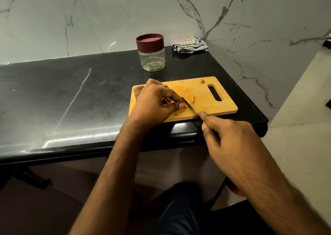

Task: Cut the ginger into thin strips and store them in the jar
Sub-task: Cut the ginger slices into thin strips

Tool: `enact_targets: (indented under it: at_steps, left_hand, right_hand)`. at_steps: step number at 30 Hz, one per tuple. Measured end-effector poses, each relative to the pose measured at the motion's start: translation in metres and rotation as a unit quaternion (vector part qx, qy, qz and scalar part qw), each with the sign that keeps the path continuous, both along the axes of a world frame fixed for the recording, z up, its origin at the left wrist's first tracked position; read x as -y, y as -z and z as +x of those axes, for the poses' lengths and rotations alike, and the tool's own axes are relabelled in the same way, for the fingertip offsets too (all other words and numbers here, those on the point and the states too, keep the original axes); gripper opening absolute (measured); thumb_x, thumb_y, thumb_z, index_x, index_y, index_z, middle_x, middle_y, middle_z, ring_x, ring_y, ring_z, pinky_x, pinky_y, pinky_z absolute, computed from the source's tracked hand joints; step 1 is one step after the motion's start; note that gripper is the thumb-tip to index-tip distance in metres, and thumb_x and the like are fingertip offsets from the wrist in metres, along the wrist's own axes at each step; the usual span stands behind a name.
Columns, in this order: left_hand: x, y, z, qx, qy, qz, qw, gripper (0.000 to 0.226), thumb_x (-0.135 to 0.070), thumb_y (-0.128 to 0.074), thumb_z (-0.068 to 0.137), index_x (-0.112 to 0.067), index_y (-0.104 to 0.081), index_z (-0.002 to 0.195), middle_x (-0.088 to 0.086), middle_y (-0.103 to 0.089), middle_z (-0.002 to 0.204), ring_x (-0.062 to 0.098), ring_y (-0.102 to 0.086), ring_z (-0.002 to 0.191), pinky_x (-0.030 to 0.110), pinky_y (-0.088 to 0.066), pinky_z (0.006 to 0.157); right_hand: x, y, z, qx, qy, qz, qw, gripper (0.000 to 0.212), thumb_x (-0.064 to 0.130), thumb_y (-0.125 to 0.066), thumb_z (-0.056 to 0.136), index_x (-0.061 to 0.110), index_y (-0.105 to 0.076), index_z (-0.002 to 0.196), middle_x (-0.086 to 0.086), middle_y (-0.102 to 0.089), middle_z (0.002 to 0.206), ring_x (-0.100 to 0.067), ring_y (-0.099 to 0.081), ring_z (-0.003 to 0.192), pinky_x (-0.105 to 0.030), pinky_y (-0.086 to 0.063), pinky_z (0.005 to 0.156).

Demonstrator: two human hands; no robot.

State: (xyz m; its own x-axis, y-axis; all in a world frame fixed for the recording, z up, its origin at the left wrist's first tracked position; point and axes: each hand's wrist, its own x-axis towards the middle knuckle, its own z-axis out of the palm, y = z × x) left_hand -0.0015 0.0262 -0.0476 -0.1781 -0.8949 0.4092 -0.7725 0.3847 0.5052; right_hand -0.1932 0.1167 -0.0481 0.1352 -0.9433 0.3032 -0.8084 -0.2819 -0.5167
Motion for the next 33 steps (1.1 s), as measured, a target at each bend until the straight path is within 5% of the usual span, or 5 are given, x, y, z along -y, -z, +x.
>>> enact_targets:
  at_steps: [15, 21, 25, 33]
  left_hand:
    - [0.0, -0.003, 0.0, 0.004, 0.018, 0.007, 1.0, 0.013, -0.04, -0.08, 0.081, -0.048, -0.069, 0.081, -0.021, -0.067, 0.089, 0.001, -0.039, 0.109, 0.033, -0.02, 0.093]
    - [-0.001, -0.002, 0.0, 0.006, 0.004, 0.004, 1.0, 0.006, -0.04, -0.079, 0.082, -0.039, -0.076, 0.086, -0.024, -0.066, 0.089, 0.001, -0.038, 0.11, 0.035, -0.02, 0.096]
    - [-0.001, 0.0, 0.002, 0.002, 0.009, 0.0, 1.0, 0.01, -0.042, -0.08, 0.081, -0.041, -0.07, 0.084, -0.024, -0.065, 0.091, -0.001, -0.038, 0.109, 0.035, -0.02, 0.094]
    - [-0.002, 0.0, -0.004, 0.1, 0.036, -0.007, 0.994, 0.017, -0.044, -0.063, 0.094, -0.05, -0.068, 0.109, -0.023, -0.051, 0.106, 0.007, -0.032, 0.112, 0.044, -0.025, 0.1]
  right_hand:
    - [0.02, -0.003, 0.017, -0.016, 0.0, -0.001, 1.0, 0.038, 0.03, -0.045, 0.099, 0.031, -0.05, 0.137, 0.011, -0.049, 0.077, -0.003, -0.045, 0.06, -0.006, -0.029, 0.048]
    - [0.003, -0.007, 0.005, -0.034, 0.011, -0.018, 0.999, 0.039, 0.036, -0.045, 0.098, 0.04, -0.048, 0.137, 0.01, -0.065, 0.094, -0.005, -0.053, 0.076, -0.017, -0.044, 0.065]
    - [0.003, -0.003, -0.001, -0.071, 0.032, -0.016, 0.997, 0.043, 0.038, -0.041, 0.099, 0.044, -0.039, 0.141, 0.01, -0.053, 0.093, -0.007, -0.05, 0.086, -0.022, -0.043, 0.068]
    - [0.008, 0.001, 0.0, -0.042, 0.012, -0.015, 0.999, 0.043, 0.037, -0.042, 0.099, 0.041, -0.04, 0.141, 0.01, -0.053, 0.092, -0.006, -0.05, 0.086, -0.021, -0.043, 0.068]
